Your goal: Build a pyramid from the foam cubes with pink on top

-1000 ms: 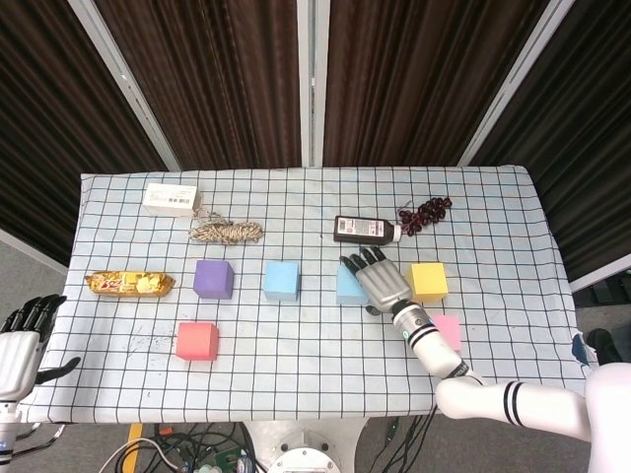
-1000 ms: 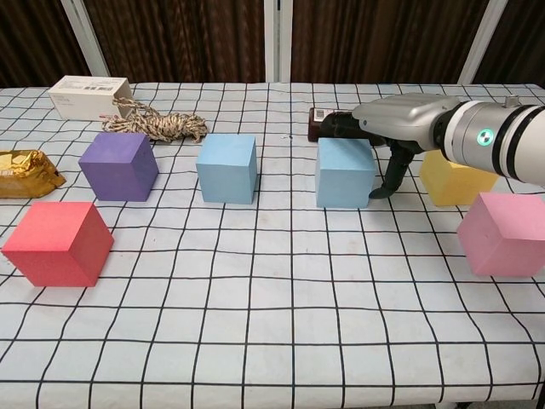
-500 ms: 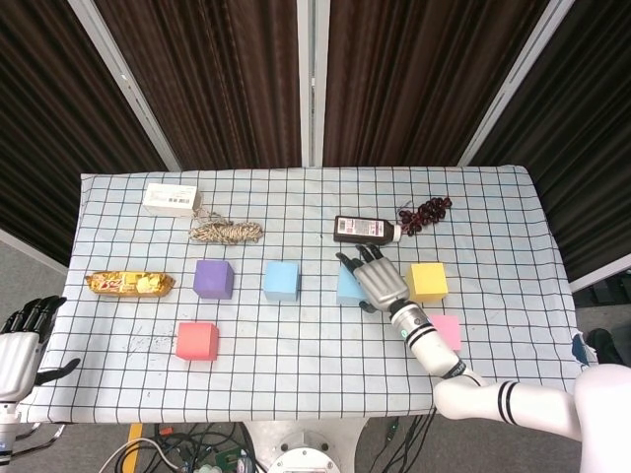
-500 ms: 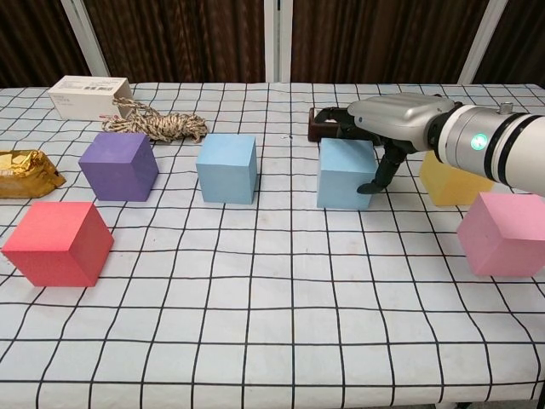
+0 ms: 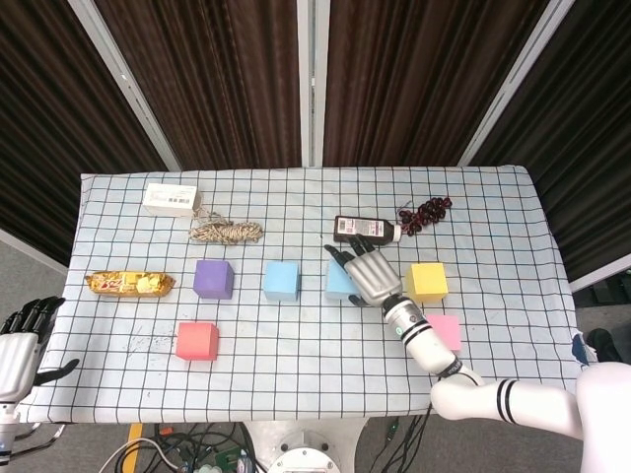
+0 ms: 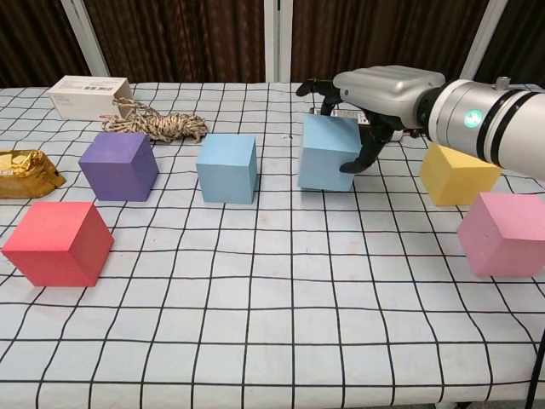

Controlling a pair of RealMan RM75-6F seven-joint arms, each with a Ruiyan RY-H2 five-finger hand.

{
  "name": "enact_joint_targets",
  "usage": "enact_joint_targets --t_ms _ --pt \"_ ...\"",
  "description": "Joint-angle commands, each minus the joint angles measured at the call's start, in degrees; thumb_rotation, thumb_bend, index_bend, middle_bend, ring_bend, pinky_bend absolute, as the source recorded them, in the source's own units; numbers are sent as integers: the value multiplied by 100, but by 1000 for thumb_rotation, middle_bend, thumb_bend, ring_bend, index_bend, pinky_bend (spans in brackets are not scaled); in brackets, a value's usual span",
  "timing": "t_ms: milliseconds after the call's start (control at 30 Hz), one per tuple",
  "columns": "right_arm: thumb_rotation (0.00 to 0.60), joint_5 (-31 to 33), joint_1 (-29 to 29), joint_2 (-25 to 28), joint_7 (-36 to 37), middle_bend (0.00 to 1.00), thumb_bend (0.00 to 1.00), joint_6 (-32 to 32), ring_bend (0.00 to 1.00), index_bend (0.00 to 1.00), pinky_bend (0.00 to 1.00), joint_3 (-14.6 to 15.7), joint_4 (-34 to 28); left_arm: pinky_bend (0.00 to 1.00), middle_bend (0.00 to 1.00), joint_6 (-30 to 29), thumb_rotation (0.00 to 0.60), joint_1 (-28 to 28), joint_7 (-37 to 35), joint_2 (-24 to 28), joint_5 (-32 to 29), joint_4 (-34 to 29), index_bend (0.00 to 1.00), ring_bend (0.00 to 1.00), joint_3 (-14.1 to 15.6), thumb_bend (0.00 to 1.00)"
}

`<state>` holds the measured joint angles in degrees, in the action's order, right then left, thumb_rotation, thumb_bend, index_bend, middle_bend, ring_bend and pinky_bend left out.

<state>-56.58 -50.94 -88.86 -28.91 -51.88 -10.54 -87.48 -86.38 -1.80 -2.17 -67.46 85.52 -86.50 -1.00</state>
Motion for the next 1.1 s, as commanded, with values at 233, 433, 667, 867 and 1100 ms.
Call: enact_joint_targets --t_ms 233,433,667,867,1100 --pt "600 447 -390 -324 -276 403 179 278 22 0 21 -133 233 192 133 43 600 21 -110 9 -47 97 134 105 9 0" --pt "600 661 -571 -548 -321 404 178 363 22 0 20 -181 429 192 133 56 600 28 -190 18 -63 169 134 106 4 0" --pt "600 773 -712 -659 -339 404 177 381 22 0 20 -212 566 192 133 70 600 29 -265 9 -59 256 134 105 5 0" --pt "600 913 -810 -749 -368 405 177 424 22 0 20 -196 671 192 133 88 600 34 -310 -16 -60 331 134 105 13 0" --pt "600 997 -897 -857 -378 405 177 459 22 0 21 -162 827 192 133 87 600 53 -354 -35 -67 390 134 105 21 0"
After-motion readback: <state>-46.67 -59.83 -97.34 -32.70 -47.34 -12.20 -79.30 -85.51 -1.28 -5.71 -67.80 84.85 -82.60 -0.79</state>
